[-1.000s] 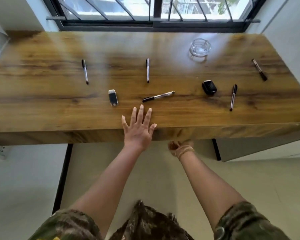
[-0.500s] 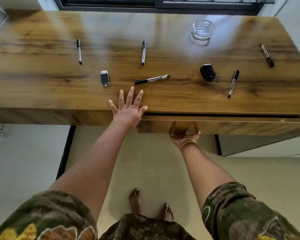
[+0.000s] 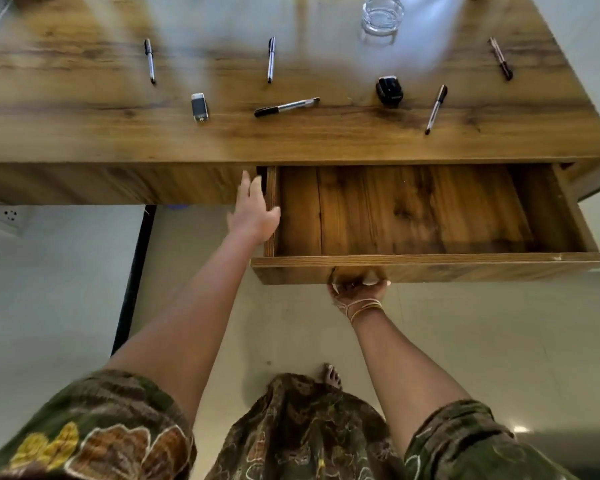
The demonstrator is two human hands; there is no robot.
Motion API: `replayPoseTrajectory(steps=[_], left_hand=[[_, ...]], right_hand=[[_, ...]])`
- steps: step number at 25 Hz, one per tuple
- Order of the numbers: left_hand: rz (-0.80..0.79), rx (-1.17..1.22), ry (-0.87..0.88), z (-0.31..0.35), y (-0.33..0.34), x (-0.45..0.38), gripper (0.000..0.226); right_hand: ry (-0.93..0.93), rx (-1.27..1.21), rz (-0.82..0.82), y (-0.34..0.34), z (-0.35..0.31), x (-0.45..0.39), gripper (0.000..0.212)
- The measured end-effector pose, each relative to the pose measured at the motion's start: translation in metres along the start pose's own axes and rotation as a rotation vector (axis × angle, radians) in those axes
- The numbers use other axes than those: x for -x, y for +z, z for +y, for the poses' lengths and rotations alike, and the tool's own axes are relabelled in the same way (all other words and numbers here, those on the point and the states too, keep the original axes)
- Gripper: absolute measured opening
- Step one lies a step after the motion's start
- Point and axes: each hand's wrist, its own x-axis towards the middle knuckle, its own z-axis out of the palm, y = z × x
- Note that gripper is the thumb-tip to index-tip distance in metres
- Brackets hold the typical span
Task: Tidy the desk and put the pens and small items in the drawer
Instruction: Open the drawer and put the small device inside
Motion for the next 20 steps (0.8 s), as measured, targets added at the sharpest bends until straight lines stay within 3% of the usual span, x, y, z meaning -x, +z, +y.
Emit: replayPoseTrajectory(steps=[3,7,20], left_hand=[[-0.036,0.423,-0.199,-0.016,0.025,0.042,0.08],[-0.113,0.601,-0.222,-0.039,0.03,0.081,0.072],[-0.05,0.624,-0.183,-0.077,0.061,0.174,0.068]], right_hand=[[0.002,-0.008,0.003,-0.033,0.005,0.011,0.078],[-0.02,-0.04,0.009,-0.072,0.02,0.026,0.064],[0.021,-0.057,-0.007,-0.166,0.044,0.081,0.05]])
